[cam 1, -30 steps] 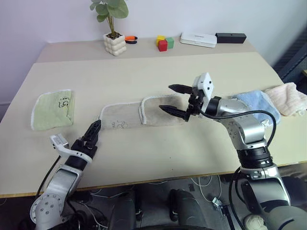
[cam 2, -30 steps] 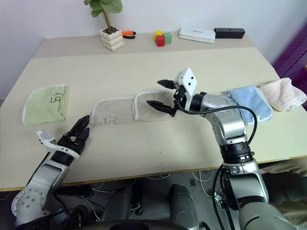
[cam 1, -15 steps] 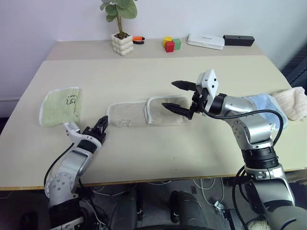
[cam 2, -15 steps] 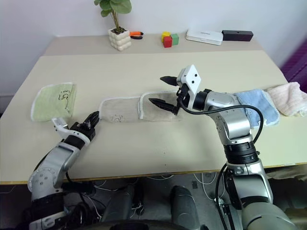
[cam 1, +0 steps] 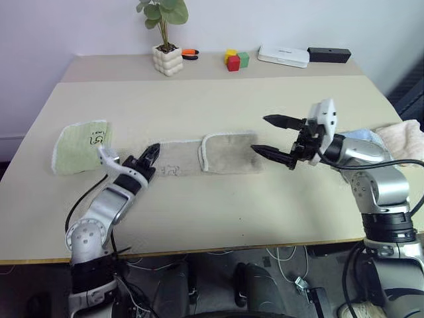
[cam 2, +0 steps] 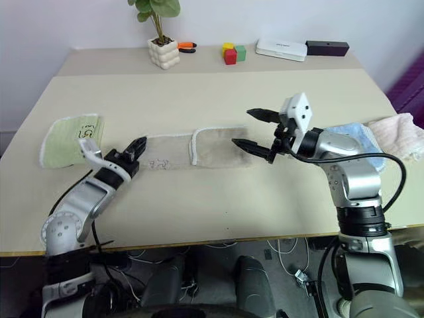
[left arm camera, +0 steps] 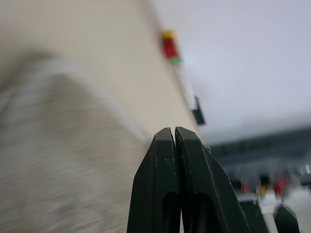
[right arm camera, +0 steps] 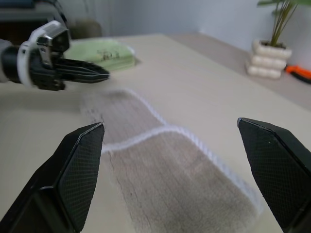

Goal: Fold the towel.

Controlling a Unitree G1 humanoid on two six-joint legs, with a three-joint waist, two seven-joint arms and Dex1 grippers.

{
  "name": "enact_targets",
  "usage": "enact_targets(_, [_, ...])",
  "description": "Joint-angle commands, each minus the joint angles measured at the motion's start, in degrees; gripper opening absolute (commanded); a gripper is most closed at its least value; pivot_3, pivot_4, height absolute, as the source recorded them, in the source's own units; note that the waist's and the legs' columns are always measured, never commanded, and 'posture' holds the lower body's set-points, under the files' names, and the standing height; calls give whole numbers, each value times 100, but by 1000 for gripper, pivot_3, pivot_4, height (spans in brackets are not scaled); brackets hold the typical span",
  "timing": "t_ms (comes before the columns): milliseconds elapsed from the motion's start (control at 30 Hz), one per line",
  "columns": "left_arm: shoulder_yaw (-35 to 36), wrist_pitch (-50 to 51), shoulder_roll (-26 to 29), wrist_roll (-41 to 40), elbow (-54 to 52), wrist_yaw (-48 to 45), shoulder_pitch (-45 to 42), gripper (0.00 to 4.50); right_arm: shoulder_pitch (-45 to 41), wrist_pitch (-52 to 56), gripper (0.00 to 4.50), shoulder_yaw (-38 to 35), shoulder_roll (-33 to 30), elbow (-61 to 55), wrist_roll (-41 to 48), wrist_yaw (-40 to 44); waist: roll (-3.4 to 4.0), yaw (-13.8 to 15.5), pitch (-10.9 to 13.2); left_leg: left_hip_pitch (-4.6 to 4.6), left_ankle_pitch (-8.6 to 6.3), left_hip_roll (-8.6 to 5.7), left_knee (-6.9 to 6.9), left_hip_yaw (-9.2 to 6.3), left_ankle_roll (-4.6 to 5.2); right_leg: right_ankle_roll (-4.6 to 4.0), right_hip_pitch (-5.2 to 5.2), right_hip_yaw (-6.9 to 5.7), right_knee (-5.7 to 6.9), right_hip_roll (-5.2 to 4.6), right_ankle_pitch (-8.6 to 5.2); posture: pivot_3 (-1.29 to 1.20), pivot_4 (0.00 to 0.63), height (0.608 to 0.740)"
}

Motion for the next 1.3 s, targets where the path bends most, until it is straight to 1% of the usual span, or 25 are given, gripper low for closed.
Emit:
enact_targets(33, [-253,75,161,298,-249,-355,-316,66,49,16,4500,-121,-96,-266,155,51,0,3,0,-1,0,0,0,0,0,0,0,0,0,-1,0,0,150,740])
enact_targets(200, [-927,142,292,1195,154,-1136,-1070,66,67,33,4500,-184,-126,-224,127,-59,0,32,1,-3,0,-4,3,2,-1,0,0,-1,-1,-2,0,0,150,740])
enact_targets(267, [-828,96,159,1225,366,-1029,-1216,66,115,70,4500,-208,-183,-329,134,-91,0,15,1,-3,-1,-6,3,3,0,0,1,0,-3,-3,0,0,150,740])
enact_targets(367, [-494,109,-43,907,330,-762,-986,66,195,79,4500,-218,-245,-455,84,-204,-1,-16,2,-3,4,-4,-1,3,11,2,-2,1,-4,-4,0,0,150,740])
enact_targets(400, [-397,151,-118,735,197,-495,-818,294,205,105,4500,-217,-223,-472,110,-257,-1,-42,2,-3,5,-2,-4,3,12,3,-3,0,-3,-3,0,0,150,740])
enact_targets(467, [-234,84,-254,612,-142,-9,-507,889,224,146,4500,-200,-185,-527,145,-332,-2,-73,4,0,5,1,-7,2,9,12,-3,1,1,0,5,0,150,740])
enact_targets(533, [-41,-109,-350,662,-603,505,-128,1939,228,141,4500,-177,-137,-548,155,-385,-4,-98,6,-1,6,2,-7,-3,8,15,-3,-1,2,1,7,0,150,740])
enact_targets(633, [60,-132,-358,556,-896,887,132,3437,204,97,4500,-134,-111,-493,126,-406,-6,-86,7,-2,5,1,-3,-4,8,3,-1,-1,1,-1,1,0,150,740])
enact_targets(667, [121,-172,-385,431,-1011,1026,232,4067,146,32,4500,-81,-89,-388,72,-384,-6,-73,7,-2,5,1,0,-7,8,2,2,-1,1,-2,0,0,150,740])
enact_targets(700, [165,-203,-407,345,-1089,1128,295,4446,100,-18,4500,-42,-71,-303,31,-364,-7,-70,6,-2,4,1,2,-8,7,1,3,-1,0,-4,0,0,150,740])
enact_targets(767, [281,-431,-573,284,-1200,1525,400,4446,-8,-84,4500,22,-16,-157,8,-310,-6,-71,6,-2,-2,3,2,-8,2,1,4,0,-2,-8,0,0,150,740])
enact_targets(833, [398,-578,-704,39,-1255,1864,566,4446,-105,-143,4500,68,28,-45,-19,-260,-6,-72,6,-2,-1,3,3,-8,6,1,5,0,-4,-9,0,0,150,740])
enact_targets(1000, [352,-838,-896,-457,-1566,2631,943,4446,-273,-320,4500,149,45,265,-105,-92,-7,-76,7,-2,2,0,2,-8,11,1,4,0,-3,-7,0,0,150,740])
enact_targets(1167, [228,-1096,-1090,-797,-1675,2892,1349,4446,-356,-442,4500,191,83,439,-166,-16,-7,-76,6,-1,1,0,3,-8,10,1,6,0,-4,-7,-1,0,150,740])
enact_targets(1300, [145,-1142,-1012,-1061,-1720,2880,1516,4446,-306,-469,4500,207,118,438,-192,9,-7,-80,7,-2,1,0,3,-8,10,0,5,0,-4,-7,-1,0,150,740])
